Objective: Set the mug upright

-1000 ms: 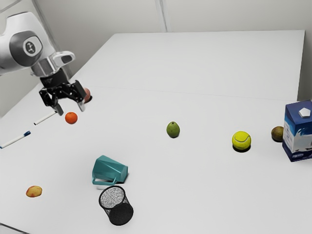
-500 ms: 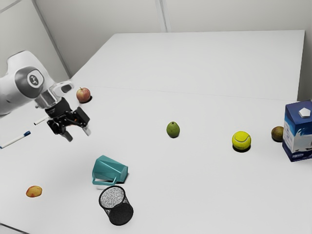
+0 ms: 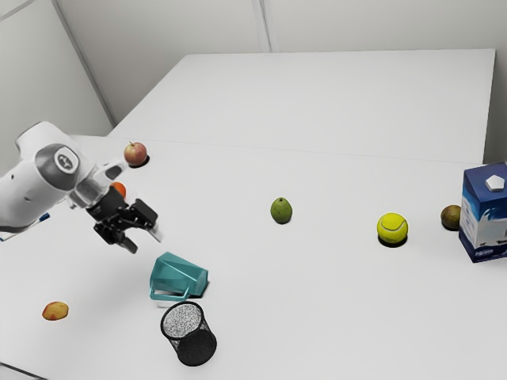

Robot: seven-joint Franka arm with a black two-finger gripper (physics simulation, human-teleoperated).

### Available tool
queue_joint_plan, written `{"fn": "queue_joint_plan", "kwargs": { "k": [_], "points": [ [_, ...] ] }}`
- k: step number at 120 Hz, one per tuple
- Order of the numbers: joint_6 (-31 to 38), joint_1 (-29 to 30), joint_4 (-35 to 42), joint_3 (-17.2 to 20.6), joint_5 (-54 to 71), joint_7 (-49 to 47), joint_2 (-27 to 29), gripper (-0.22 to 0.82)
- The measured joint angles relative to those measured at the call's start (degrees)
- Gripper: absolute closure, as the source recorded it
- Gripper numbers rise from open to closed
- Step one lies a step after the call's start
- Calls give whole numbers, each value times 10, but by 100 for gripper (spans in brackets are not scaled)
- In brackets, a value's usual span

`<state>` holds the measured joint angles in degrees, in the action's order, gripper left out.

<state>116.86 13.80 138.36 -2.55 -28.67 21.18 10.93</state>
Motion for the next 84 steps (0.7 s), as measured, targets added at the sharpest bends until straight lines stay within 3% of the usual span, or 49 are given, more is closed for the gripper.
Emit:
{"fn": "queue_joint_plan", "kwargs": {
  "k": [84],
  "points": [
    [58,-7,75,1,-214,162,-31,3]
  ]
}}
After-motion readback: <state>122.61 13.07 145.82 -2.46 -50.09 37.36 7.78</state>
